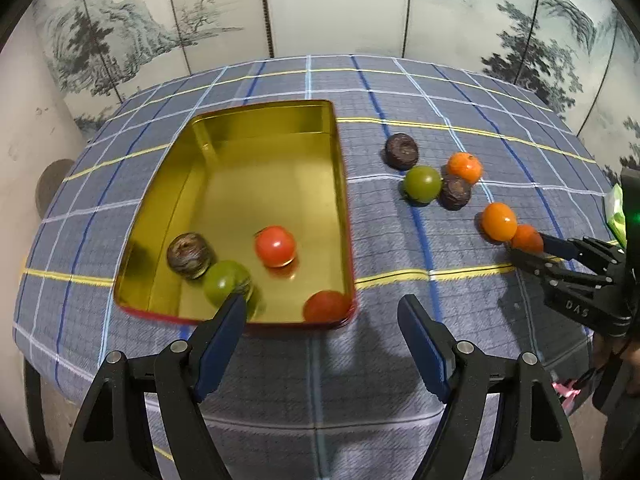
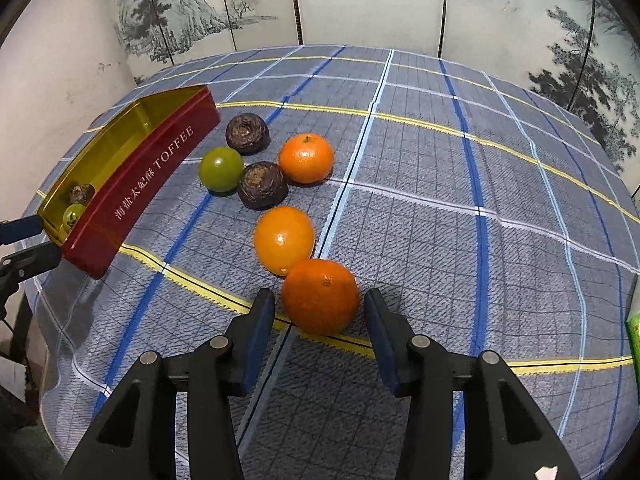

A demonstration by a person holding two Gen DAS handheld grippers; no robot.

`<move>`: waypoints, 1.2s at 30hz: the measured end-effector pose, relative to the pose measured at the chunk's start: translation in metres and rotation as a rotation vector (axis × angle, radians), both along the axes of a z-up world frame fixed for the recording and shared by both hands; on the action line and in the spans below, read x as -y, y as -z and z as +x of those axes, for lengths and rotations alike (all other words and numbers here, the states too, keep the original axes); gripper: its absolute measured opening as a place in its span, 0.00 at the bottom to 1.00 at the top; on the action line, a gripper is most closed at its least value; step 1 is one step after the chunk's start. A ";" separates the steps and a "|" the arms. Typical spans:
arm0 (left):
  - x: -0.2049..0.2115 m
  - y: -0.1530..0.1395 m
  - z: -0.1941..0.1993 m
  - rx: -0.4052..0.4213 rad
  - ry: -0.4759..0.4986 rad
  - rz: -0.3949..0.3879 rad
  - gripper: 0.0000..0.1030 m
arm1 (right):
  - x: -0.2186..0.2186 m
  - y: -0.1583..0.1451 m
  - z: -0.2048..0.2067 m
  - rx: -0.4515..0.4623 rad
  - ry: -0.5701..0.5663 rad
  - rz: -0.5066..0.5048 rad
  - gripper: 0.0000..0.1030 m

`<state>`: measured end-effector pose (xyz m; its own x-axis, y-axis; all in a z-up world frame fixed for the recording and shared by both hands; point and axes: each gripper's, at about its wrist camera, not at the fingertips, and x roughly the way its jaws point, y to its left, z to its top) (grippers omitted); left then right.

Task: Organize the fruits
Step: 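Reach the right tool to an orange and close on it, then grasp another orange with the left tool while the right tool holds its orange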

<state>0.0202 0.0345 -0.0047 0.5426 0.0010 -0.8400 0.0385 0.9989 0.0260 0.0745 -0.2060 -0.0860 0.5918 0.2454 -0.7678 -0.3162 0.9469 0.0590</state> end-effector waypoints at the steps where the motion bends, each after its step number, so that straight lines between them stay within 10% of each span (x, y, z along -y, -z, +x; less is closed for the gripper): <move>1: 0.003 0.000 0.002 -0.001 0.005 0.000 0.76 | 0.000 0.001 0.000 -0.001 0.002 0.003 0.42; 36: 0.067 -0.003 0.037 0.004 -0.015 0.007 0.77 | 0.088 0.005 0.001 0.043 0.166 -0.008 0.33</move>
<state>0.0572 -0.0321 -0.0017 0.5459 0.0149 -0.8377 0.0237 0.9992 0.0333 0.0753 -0.2943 -0.0911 0.6559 0.1354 -0.7426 -0.1573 0.9867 0.0410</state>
